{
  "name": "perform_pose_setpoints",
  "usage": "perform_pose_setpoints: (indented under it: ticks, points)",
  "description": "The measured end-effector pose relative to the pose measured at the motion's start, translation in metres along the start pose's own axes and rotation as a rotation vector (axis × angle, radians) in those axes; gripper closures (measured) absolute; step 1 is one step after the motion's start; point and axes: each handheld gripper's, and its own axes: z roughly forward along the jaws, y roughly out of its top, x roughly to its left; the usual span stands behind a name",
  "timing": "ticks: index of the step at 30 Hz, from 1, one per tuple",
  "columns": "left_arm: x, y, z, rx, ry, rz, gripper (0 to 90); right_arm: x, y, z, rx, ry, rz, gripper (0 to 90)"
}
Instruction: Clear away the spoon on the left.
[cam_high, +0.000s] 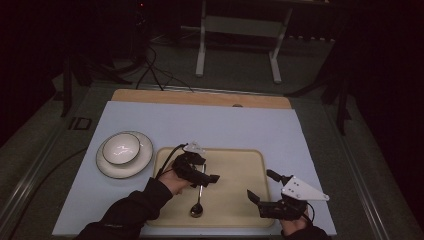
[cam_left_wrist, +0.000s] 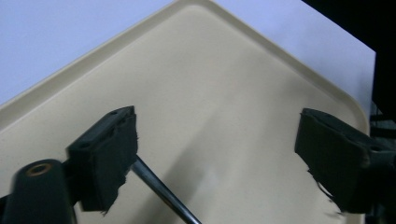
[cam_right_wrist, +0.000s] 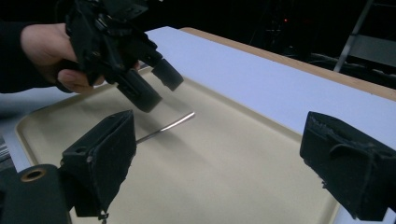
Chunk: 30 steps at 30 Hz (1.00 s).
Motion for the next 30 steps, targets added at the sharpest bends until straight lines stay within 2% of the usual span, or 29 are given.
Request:
perform_pose_setpoints:
  ticks: [3,8,14,19,30]
  points:
    - [-0.005,0.001,-0.004,-0.011,-0.027,0.012,1.6,0.000,0.000,0.000,-0.001,0.000,0.002,11.0]
    - [-0.013,0.001,-0.015,-0.048,-0.038,0.040,1.5,0.000,0.000,0.000,0.000,0.001,0.002,11.0]
    - [-0.024,-0.001,-0.031,-0.095,-0.026,0.091,1.5,-0.001,0.000,0.000,0.000,0.001,0.008,11.0]
    - [-0.034,-0.005,-0.043,-0.115,-0.016,0.126,1.5,-0.001,0.000,0.000,0.000,0.000,0.006,11.0]
    - [-0.040,-0.020,-0.067,-0.129,-0.001,0.142,1.5,-0.001,0.000,0.001,0.003,-0.001,0.005,11.0]
